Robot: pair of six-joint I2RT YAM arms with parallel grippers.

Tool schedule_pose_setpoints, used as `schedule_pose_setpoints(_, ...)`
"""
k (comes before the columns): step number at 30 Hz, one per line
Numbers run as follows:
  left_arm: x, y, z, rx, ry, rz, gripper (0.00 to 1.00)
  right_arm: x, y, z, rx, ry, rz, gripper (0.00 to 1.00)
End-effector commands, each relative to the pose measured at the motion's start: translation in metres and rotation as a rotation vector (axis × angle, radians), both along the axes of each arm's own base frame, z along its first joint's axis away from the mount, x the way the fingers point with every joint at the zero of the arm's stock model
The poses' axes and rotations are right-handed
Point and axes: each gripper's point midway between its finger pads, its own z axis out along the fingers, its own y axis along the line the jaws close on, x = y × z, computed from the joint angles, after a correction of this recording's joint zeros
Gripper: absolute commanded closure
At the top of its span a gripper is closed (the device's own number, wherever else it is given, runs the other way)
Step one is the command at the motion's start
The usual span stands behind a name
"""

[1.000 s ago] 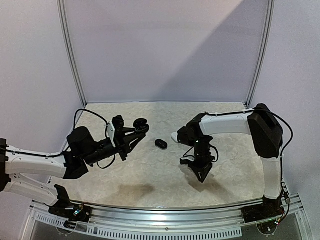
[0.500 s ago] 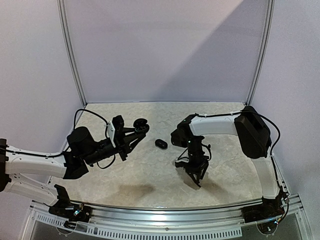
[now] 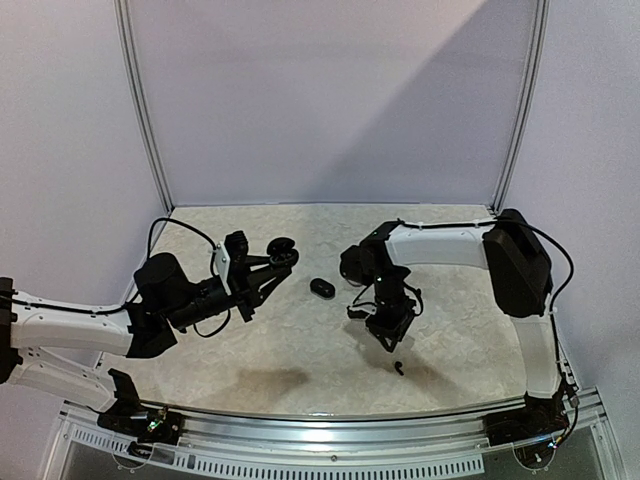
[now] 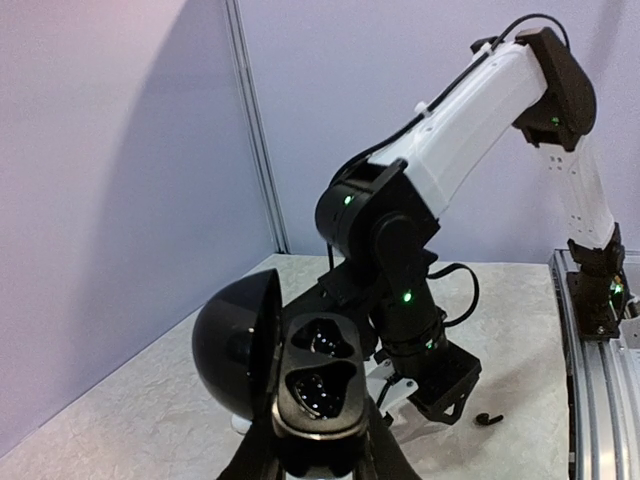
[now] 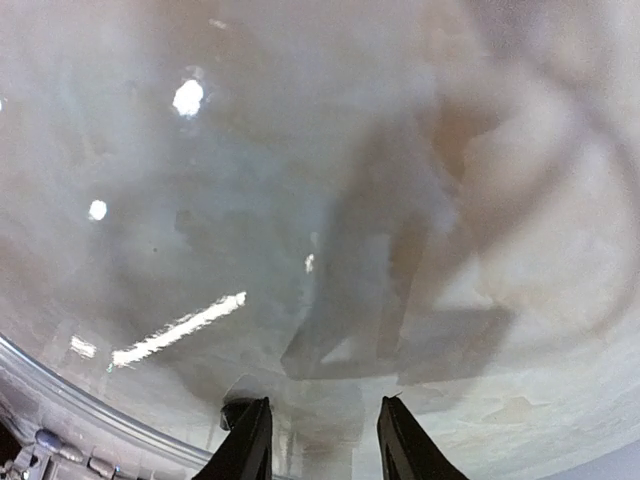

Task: Insert the wireless bluetooth earbuds into the charging case

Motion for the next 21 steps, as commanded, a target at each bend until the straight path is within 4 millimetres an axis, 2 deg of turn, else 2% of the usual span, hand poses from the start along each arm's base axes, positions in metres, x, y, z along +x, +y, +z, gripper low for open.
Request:
schedule_pose_setpoints(1, 0.000, 0.003, -0.004, 0.015, 0.005, 0.001, 1.00, 0.016, 0.005, 0.039, 0.120, -0.199, -0.122, 0.61)
schedule_pose_setpoints(4, 0.000, 0.002, -0.005, 0.017, 0.008, -0.005, 1.00, 0.022, -0.004, 0.056, 0.135, -0.307, -0.214, 0.59)
schedule_pose_setpoints(7, -0.001, 0.002, -0.007, 0.019, 0.010, -0.011, 1.00, 0.016, 0.007, 0.065, 0.209, -0.321, -0.302, 0.52)
schedule_pose_setpoints(10, -0.002, 0.003, -0.006, 0.019, 0.008, -0.010, 1.00, -0.001, 0.015, 0.059, 0.210, -0.322, -0.297, 0.49)
schedule_pose_setpoints(12, -0.002, 0.003, -0.007, 0.022, 0.007, -0.009, 1.00, -0.008, 0.010, 0.050, 0.174, -0.323, -0.311, 0.47)
schedule_pose_setpoints(13, -0.002, 0.003, -0.008, 0.023, 0.007, -0.010, 1.00, -0.005, 0.003, 0.047, 0.147, -0.351, -0.331, 0.47)
schedule_pose_setpoints(18, -0.004, 0.004, -0.006, 0.015, 0.009, -0.016, 1.00, 0.041, -0.008, 0.053, 0.169, -0.434, -0.460, 0.47)
schedule_pose_setpoints(21, -0.004, 0.006, -0.006, 0.017, 0.004, -0.008, 1.00, 0.068, -0.023, 0.052, 0.129, -0.505, -0.496, 0.48)
